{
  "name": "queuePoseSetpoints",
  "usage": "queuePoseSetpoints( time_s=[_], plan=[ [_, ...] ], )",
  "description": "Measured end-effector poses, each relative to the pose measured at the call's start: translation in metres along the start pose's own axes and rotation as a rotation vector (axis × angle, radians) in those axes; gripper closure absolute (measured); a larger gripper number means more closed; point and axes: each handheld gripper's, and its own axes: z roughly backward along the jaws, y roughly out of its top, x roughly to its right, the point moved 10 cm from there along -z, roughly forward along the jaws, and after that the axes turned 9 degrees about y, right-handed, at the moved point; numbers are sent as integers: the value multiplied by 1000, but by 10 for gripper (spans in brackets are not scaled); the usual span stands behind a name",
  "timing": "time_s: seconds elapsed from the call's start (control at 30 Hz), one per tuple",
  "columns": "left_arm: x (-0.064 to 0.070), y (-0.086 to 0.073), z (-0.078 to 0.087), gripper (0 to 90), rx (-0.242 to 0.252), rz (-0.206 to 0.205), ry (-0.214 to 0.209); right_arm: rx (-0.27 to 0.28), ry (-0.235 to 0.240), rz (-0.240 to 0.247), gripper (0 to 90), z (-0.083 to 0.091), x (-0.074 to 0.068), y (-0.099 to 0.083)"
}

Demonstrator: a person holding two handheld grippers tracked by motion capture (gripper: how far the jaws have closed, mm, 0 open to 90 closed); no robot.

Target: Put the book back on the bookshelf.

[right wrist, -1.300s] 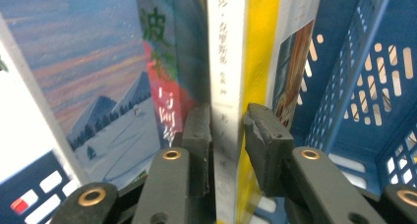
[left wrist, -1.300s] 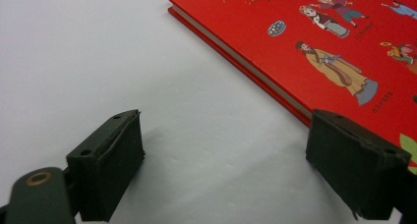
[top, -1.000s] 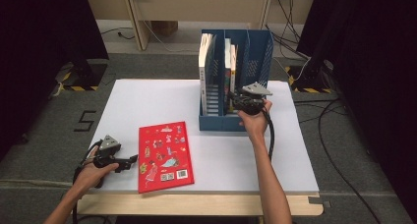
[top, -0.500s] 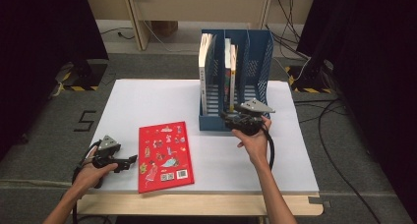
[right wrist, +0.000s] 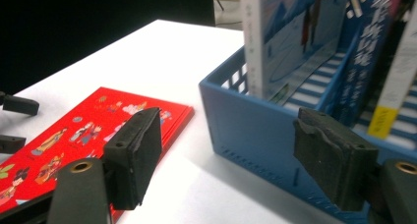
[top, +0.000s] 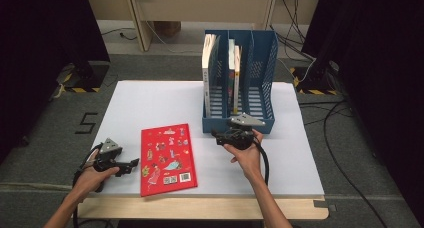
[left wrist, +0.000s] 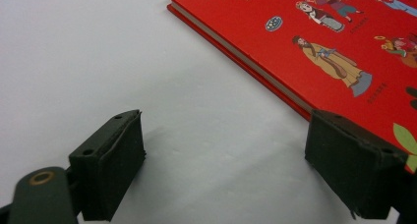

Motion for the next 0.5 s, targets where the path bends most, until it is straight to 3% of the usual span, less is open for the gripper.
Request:
queuePoseSetpoints(
  time_s=[0.5],
  plan=[
    [1, 0, 0, 129, 1, -5, -4, -79, 71, -18, 250, -30, -31, -29]
  ],
)
